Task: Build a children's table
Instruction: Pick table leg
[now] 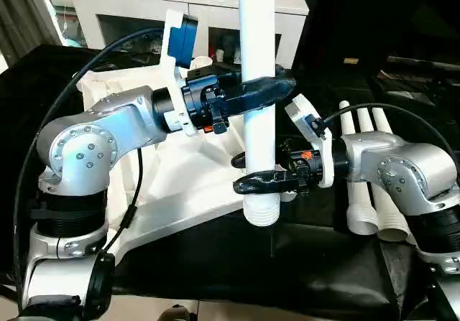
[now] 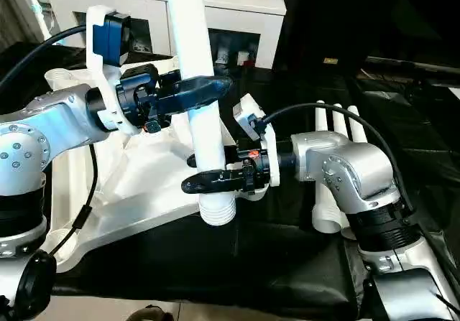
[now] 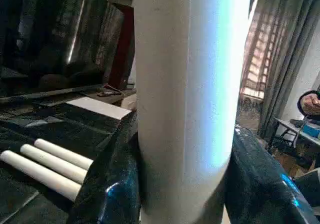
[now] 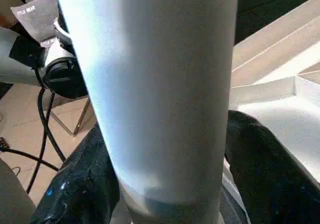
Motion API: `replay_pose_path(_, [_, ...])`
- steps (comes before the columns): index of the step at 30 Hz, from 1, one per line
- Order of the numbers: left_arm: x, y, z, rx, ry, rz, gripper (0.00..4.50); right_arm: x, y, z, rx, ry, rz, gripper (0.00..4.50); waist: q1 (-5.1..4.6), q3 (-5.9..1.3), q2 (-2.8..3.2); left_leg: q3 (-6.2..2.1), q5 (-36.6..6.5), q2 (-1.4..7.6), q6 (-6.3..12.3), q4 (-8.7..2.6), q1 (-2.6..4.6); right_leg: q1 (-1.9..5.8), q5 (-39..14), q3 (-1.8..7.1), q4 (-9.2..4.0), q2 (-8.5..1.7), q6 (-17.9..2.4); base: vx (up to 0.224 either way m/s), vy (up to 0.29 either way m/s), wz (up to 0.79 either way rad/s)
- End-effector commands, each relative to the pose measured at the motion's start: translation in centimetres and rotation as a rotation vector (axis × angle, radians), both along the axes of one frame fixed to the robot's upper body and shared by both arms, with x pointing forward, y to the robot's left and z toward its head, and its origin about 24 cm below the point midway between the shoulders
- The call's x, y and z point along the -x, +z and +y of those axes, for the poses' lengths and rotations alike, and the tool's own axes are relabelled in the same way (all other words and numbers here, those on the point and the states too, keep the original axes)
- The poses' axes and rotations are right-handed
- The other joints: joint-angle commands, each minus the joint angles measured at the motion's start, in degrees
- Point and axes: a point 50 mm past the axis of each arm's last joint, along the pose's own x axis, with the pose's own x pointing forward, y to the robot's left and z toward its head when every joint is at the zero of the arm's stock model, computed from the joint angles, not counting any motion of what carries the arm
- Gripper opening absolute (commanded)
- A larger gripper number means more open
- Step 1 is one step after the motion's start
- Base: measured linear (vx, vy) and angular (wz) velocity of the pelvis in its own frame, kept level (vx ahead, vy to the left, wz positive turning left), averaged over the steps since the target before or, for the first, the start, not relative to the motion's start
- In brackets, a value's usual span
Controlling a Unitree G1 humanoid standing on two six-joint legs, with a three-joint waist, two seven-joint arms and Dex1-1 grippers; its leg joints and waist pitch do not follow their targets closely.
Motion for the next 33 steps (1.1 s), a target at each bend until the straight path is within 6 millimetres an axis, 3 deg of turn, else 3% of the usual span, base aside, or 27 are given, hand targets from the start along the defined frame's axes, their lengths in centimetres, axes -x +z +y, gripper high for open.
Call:
replay_pose_path(1, [0.2, 0.6, -0.4, -0.008, -0.019, -0.033, 1.77, 0.0, -0.2, -0.5, 0.011, -0.023, 0.002, 2.71, 0.21, -4.30, 0.22, -1.87, -8.28, 4.59, -1.58, -4.21, 1.94, 2.14, -3.31, 2.08, -3.85, -4.93, -14.20, 0.000, 0.000, 0.00])
replay_pose_path(3, [0.2, 0.7, -0.4, -0.009, -0.020, -0.033, 1.77, 0.0, -0.2, -0.5, 0.010, -0.024, 0.006, 2.71, 0.20, -4.31, 0.22, -1.85, -8.53, 4.59, -1.68, -4.21, 1.98, 2.12, -3.50, 2.10, -3.84, -4.91, -14.18, 0.000, 0.000, 0.00])
replay_pose_path(11, [0.2, 0.8, -0.4, 0.001, -0.019, -0.030, 1.77, 0.1, -0.4, -0.4, 0.015, -0.016, 0.016, 2.01, 0.27, -4.36, 0.21, -1.85, -7.89, 4.59, -1.53, -4.15, 1.94, 2.15, -2.77, 2.11, -3.78, -4.96, -14.18, 0.000, 0.000, 0.00])
replay_pose_path(16, [0.1, 0.9, -0.4, 0.014, -0.001, -0.026, 1.77, 0.1, -0.5, -0.4, 0.013, -0.025, 0.017, 1.95, 0.28, -4.36, 0.19, -1.89, -8.38, 4.61, -1.76, -4.20, 1.94, 2.19, -3.26, 2.10, -3.80, -4.98, -14.11, 0.000, 0.000, 0.00])
replay_pose_path(19, [0.2, 1.2, -0.4, 0.060, -0.031, 0.015, 2.47, 0.0, -0.5, -0.5, -0.011, -0.048, 0.018, 1.94, 0.36, -4.38, 0.16, -1.86, -8.33, 4.54, -1.72, -4.11, 1.94, 2.18, -3.11, 2.07, -3.78, -5.00, -14.47, 0.000, 0.000, 0.00])
replay_pose_path(24, [-0.7, 0.9, -0.2, 0.122, 0.027, 0.094, 2.81, 0.1, 0.1, -0.7, -0.087, -0.088, 0.020, 1.90, 0.52, -4.39, 0.18, -1.88, -8.30, 4.49, -1.55, -4.04, 1.87, 2.24, -2.84, 2.07, -3.88, -5.04, -14.85, 0.000, 0.000, 0.00])
replay_pose_path(26, [-1.0, 0.8, -0.1, 0.141, 0.043, 0.120, 2.93, 0.3, 0.3, -0.8, -0.107, -0.096, 0.017, 1.89, 0.68, -4.44, 0.50, -1.97, -8.44, 4.49, -1.56, -4.08, 1.98, 2.20, -2.95, 2.04, -3.85, -4.92, -14.50, 0.000, 0.000, 0.00])
replay_pose_path(27, [-1.0, 0.8, -0.1, 0.145, 0.044, 0.122, 2.93, 0.3, 0.3, -0.8, -0.109, -0.096, 0.016, 1.89, 0.71, -4.40, 0.40, -1.95, -8.45, 4.55, -1.71, -4.14, 1.92, 2.20, -2.73, 2.07, -3.92, -4.93, -14.30, 0.000, 0.000, 0.00])
replay_pose_path(28, [-1.2, 0.8, 0.1, 0.190, 0.052, 0.141, 3.14, 0.5, 0.6, -0.9, -0.131, -0.103, 0.011, 1.87, 0.90, -4.39, 0.78, -1.89, -9.00, 4.50, -1.95, -4.13, 2.03, 2.07, -2.64, 2.07, -3.99, -4.85, -14.18, 0.000, 0.000, 0.00])
replay_pose_path(30, [-1.7, 0.9, 0.2, 0.228, 0.092, 0.149, 3.29, 0.6, 0.8, -1.0, -0.147, -0.112, 0.001, 1.87, 1.25, -4.49, 0.63, -1.98, -9.18, 4.52, -1.97, -4.11, 2.09, 2.17, -2.35, 2.05, -3.94, -4.89, -14.24, 0.000, 0.000, 0.00])
replay_pose_path(31, [-2.0, 0.8, 0.2, 0.238, 0.121, 0.155, 3.35, 0.7, 0.9, -1.0, -0.153, -0.116, -0.004, 1.86, 1.35, -4.43, 0.94, -2.04, -9.65, 4.54, -2.05, -4.14, 2.05, 2.15, -2.35, 2.11, -4.10, -4.87, -13.94, 0.000, 0.000, 0.00])
replay_pose_path(33, [-2.2, 0.8, 0.3, 0.252, 0.143, 0.154, 3.46, 0.7, 1.1, -1.1, -0.160, -0.121, -0.010, 1.86, 1.49, -4.44, 0.86, -2.12, -9.83, 4.56, -2.10, -4.26, 1.99, 2.24, -2.81, 2.09, -4.11, -4.97, -13.48, 0.000, 0.000, 0.00])
